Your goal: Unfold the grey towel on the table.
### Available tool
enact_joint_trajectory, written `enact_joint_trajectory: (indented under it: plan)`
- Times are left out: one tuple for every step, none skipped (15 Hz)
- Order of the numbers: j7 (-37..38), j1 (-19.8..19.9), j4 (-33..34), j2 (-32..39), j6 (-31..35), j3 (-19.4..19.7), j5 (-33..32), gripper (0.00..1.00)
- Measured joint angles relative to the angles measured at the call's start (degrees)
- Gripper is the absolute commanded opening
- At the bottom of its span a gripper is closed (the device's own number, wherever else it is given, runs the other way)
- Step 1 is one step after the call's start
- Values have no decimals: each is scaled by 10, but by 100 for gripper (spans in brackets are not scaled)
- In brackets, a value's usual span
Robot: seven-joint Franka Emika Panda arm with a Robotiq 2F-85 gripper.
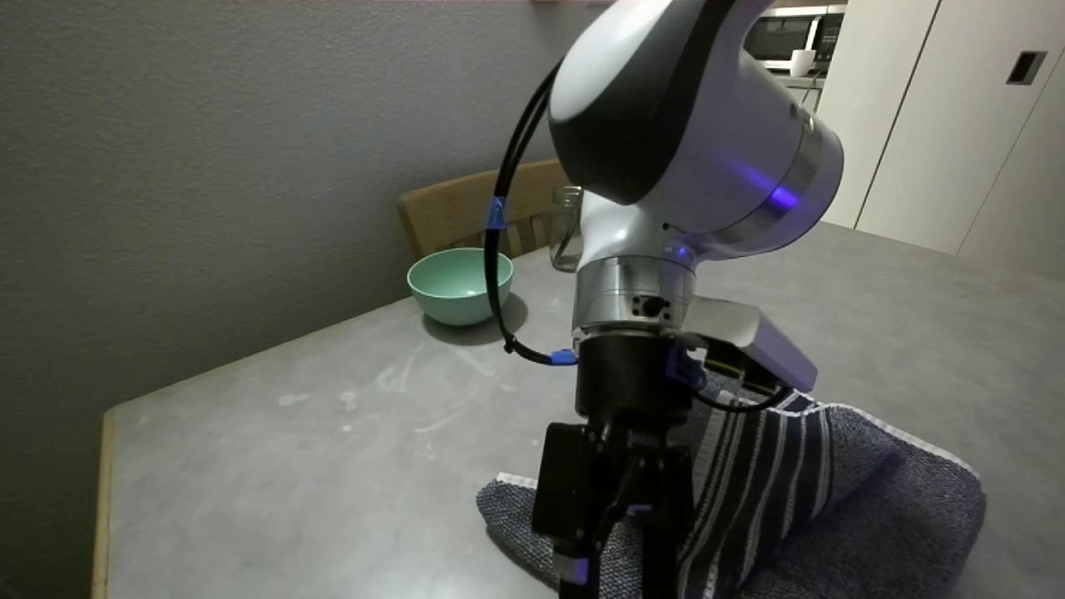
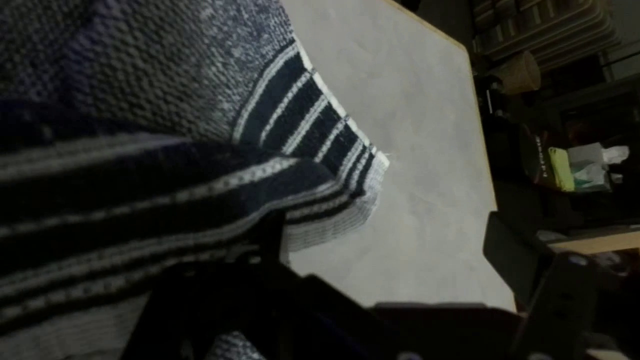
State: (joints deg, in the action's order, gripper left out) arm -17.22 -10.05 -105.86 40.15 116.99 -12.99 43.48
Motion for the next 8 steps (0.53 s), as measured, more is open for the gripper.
enact_joint_trajectory:
  plan:
    - [11,1,-8,-7,4,7,-4,100]
    - [20,3,-17,-14,9,13,-5,100]
    - [28,5,-29,-23,15,19,-5,100]
    - [34,8,-41,-32,23,23,-5,100]
    - [39,13,-55,-43,28,26,-5,100]
    - [43,18,-70,-56,32,29,-5,100]
    - [46,23,-86,-72,35,31,-4,100]
    - [48,28,-101,-89,37,33,-3,100]
